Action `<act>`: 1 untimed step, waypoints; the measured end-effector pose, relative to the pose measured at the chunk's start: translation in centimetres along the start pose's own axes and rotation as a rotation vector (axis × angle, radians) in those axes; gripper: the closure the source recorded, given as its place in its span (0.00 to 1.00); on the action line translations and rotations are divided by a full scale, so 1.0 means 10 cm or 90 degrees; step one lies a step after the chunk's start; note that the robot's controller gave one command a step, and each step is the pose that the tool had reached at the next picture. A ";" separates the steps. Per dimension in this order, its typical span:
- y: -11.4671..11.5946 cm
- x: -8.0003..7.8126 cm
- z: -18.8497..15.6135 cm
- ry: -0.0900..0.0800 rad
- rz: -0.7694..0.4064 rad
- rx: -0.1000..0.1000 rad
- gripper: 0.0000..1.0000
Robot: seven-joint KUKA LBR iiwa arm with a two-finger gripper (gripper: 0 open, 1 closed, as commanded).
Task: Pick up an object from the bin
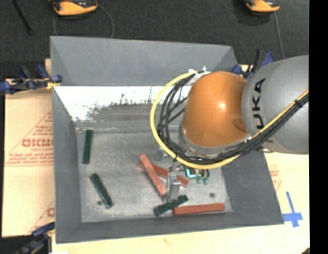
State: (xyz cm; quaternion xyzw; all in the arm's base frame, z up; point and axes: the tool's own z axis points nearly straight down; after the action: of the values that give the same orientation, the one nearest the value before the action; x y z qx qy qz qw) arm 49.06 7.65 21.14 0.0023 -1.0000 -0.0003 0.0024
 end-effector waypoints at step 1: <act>-0.41 0.16 1.40 -0.008 0.365 -0.003 0.00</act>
Offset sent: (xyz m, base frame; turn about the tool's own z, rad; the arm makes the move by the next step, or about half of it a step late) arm -0.0192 -0.0411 -0.1414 0.5776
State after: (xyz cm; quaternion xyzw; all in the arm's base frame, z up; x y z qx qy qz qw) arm 47.38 3.57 7.17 -0.2804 -0.9599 -0.0018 -0.0035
